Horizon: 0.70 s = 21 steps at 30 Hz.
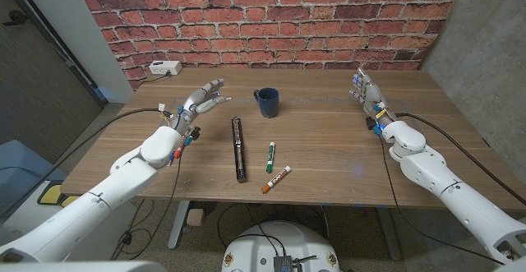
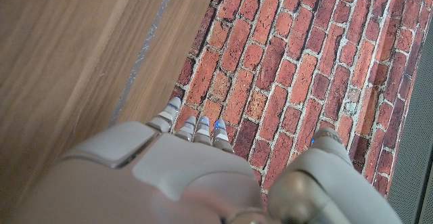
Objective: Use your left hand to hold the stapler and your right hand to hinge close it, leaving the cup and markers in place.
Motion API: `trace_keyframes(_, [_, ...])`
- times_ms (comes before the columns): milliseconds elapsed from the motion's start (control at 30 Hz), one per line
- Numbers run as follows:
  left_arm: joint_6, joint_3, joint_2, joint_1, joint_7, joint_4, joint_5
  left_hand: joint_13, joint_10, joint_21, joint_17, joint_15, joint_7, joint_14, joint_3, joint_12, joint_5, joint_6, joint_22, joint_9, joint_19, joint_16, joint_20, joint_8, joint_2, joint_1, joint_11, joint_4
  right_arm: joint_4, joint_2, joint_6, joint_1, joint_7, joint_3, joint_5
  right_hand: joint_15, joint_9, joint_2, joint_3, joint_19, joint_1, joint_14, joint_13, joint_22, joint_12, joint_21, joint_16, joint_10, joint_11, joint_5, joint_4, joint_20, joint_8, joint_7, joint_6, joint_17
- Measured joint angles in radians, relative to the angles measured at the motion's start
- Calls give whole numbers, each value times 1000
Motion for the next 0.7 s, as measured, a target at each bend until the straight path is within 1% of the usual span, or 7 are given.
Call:
trace_keyframes(133, [18,-1,9,4,10,-17,16,0,4,0,0,0,-8,0,-4,0,0,8,0,0,0,0,0,0,-7,7,-4,4,1,0,0,0,-1,2,1,0,0,0,-4,0,0,0,0,0,0,-6,0,0,0,0,-4,0,0,0,0,0])
trace_keyframes(233, [36,-1,18,10,20,-37,35,3,4,0,0,0,-8,0,-7,0,0,8,0,0,0,0,0,0,-3,11,-4,7,1,0,0,-1,-1,2,1,0,0,0,-4,0,0,0,0,0,0,-6,0,5,-5,0,-4,0,0,0,0,0])
trace_keyframes(300, [47,-1,27,12,24,-50,47,5,-8,0,0,0,6,0,-8,0,0,-6,0,5,0,0,0,0,11,35,8,8,1,0,0,-1,-2,3,2,0,0,0,-4,0,0,0,0,0,0,-6,0,5,-5,0,-4,0,0,0,0,0])
trace_keyframes(400, [69,-1,42,14,24,-70,68,5,-20,0,0,0,20,-8,-8,-2,0,-21,0,5,3,0,-3,-4,27,51,20,8,1,-2,0,-1,-2,4,2,0,0,0,-4,0,0,0,0,0,0,-10,0,5,-5,0,-4,0,0,0,0,0])
trace_keyframes(533, [101,-1,65,15,23,-101,95,9,-25,-6,0,-1,21,-28,-8,-5,4,-21,0,7,3,-8,-3,-4,37,61,14,8,1,-3,-1,-1,-3,5,2,0,0,0,-4,0,0,0,0,0,0,-10,0,5,-5,0,-4,0,0,0,0,0])
trace_keyframes(600, [110,-1,68,16,24,-109,105,9,-31,-7,0,0,21,-29,-8,-5,4,-21,0,9,8,-9,-8,-4,41,72,20,8,1,-3,-1,-2,-3,5,3,0,0,0,-4,0,0,0,0,0,0,-13,0,5,-5,0,-4,0,0,0,0,-4])
trace_keyframes(700, [120,-1,68,16,32,-109,120,9,-31,-7,0,0,20,-29,-10,-8,4,-20,0,9,9,-9,-9,-4,47,85,20,6,-1,-3,-1,-3,-3,5,3,0,0,0,-4,0,0,0,0,0,0,-13,0,5,-5,0,-4,0,0,0,0,-5])
